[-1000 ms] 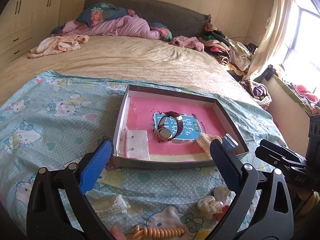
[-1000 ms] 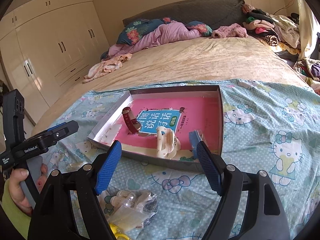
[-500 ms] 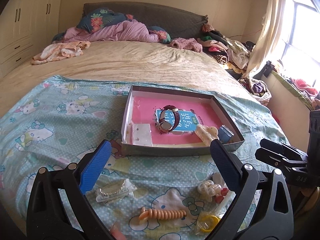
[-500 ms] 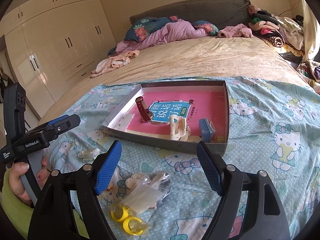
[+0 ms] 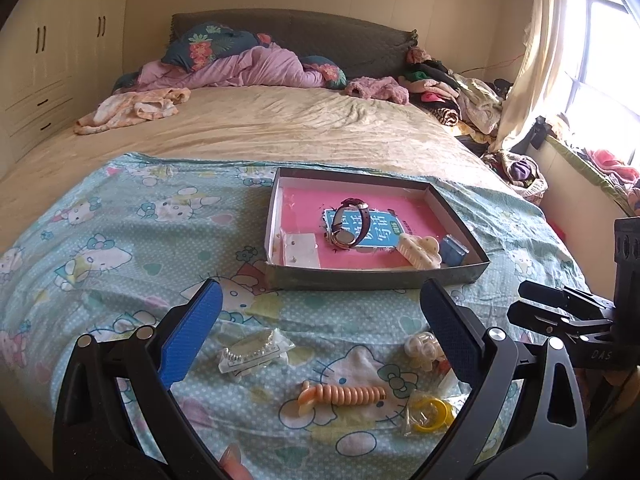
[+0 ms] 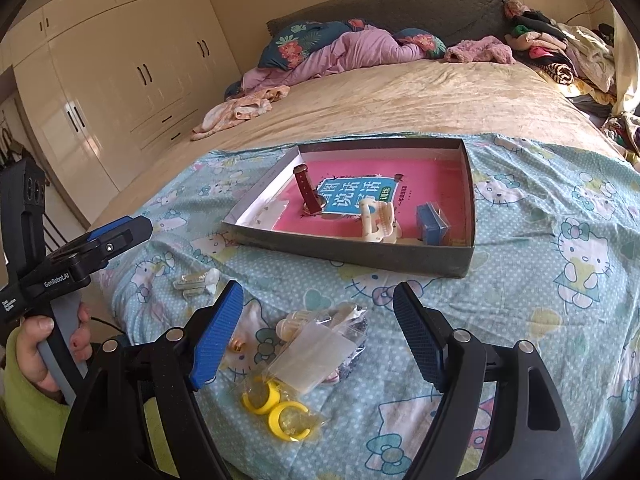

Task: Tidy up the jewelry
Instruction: 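Withdraw both tools from the box toward the remaining jewelry, then move the left tool to the yellow bangle bag while the right tool approaches the clear plastic bag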

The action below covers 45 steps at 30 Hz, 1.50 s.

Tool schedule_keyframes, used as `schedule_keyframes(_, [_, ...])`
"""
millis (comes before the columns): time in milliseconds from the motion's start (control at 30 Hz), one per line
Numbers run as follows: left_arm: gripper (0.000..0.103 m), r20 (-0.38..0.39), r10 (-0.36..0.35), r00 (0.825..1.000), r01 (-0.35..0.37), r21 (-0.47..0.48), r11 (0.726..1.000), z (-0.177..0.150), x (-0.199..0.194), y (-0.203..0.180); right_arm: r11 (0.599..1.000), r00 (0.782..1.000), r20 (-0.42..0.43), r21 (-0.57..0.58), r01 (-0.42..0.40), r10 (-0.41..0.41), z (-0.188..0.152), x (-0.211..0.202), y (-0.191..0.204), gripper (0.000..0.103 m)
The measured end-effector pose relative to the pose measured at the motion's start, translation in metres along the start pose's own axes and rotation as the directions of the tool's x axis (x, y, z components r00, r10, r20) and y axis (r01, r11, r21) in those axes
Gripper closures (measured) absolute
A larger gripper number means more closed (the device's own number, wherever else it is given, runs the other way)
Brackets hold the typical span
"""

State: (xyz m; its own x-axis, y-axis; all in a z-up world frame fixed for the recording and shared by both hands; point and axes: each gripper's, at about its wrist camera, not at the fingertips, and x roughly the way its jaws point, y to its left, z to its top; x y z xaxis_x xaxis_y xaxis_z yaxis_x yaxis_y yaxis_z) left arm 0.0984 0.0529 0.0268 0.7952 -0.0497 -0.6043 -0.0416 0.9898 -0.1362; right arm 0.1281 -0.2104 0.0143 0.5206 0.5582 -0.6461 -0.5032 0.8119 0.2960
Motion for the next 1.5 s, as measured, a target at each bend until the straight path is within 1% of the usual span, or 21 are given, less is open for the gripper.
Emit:
schedule_keyframes(367, [0.010,-0.005,0.001,1.000,-0.001,0.012,1.000,-0.014,-0.013,-0.002,1.000,1.000,-0.012,-0.006,-0.005,0.005,-0.009,-0.009,0.010,0.027])
schedule_keyframes(733, [0.010,-0.039,-0.007,0.999,0.009,0.057,0.998,-0.033,-0.016,-0.013,1.000,1.000,-0.024,-0.007,-0.004,0.004,-0.018,-0.011,0.015,0.027])
schedule_keyframes(1000, [0.010,-0.091,-0.015,0.996,0.025,0.107,0.994,-0.054,-0.010,-0.027,1.000,0.999,-0.041,-0.006,-0.006,0.006,-0.027,-0.010,0.016,0.027])
schedule_keyframes(1200, [0.010,-0.128,-0.028,0.991,0.043,0.121,0.992,-0.064,-0.004,-0.034,1.000,0.998,-0.055,0.002,-0.005,0.005,-0.032,-0.007,0.014,0.027])
schedule_keyframes(1433, [0.010,-0.186,-0.059,0.981,0.082,0.121,0.989,-0.077,0.009,-0.041,1.000,0.997,-0.081,0.014,-0.010,0.011,-0.036,0.001,0.011,0.027])
schedule_keyframes(1500, [0.010,-0.206,-0.075,0.976,0.101,0.119,0.988,-0.081,0.013,-0.044,0.999,0.996,-0.091,0.029,-0.022,0.024,-0.037,0.005,0.008,0.027])
